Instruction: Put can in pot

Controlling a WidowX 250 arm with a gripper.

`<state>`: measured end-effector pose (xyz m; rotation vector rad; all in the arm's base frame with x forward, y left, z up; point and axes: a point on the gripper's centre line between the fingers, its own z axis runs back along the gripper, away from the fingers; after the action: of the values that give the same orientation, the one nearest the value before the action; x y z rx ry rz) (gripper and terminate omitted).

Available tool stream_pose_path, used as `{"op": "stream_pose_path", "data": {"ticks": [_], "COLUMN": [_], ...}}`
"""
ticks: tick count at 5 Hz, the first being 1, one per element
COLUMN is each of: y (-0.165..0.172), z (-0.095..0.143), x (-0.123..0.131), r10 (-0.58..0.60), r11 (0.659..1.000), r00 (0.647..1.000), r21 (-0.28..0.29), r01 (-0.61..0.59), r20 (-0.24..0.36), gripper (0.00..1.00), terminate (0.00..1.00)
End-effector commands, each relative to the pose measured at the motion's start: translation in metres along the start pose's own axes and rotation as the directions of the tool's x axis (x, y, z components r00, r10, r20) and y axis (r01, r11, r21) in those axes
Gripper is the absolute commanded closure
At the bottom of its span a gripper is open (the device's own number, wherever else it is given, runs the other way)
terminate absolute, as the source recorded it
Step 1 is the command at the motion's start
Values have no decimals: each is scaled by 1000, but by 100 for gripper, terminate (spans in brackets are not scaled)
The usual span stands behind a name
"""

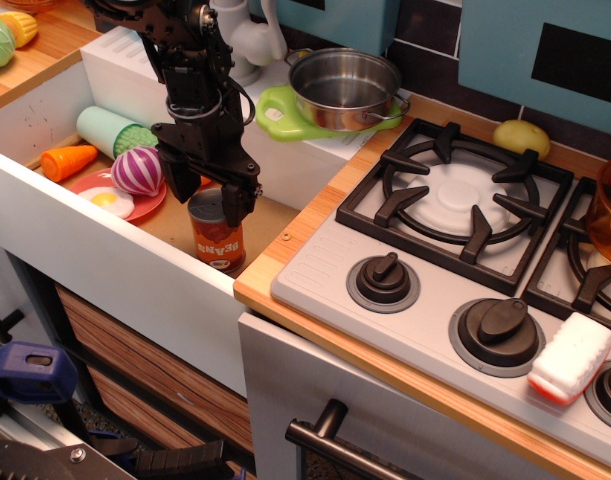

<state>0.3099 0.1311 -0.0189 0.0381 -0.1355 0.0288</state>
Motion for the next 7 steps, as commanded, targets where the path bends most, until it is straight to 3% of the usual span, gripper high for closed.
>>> {"op": "stream_pose_path", "data": {"ticks": [1, 6, 7], "y": [9, 2, 4], "z": [6, -19, -20], "x": [8, 6, 8], "r10": [3, 50, 51], "r11": [1000, 998, 997], "r00": [999, 995, 996], "r21": [10, -50, -57], "r01": [-4, -46, -46], "r20": [52, 84, 79], "gripper": [0, 0, 100], "terminate": [0, 0, 0]}}
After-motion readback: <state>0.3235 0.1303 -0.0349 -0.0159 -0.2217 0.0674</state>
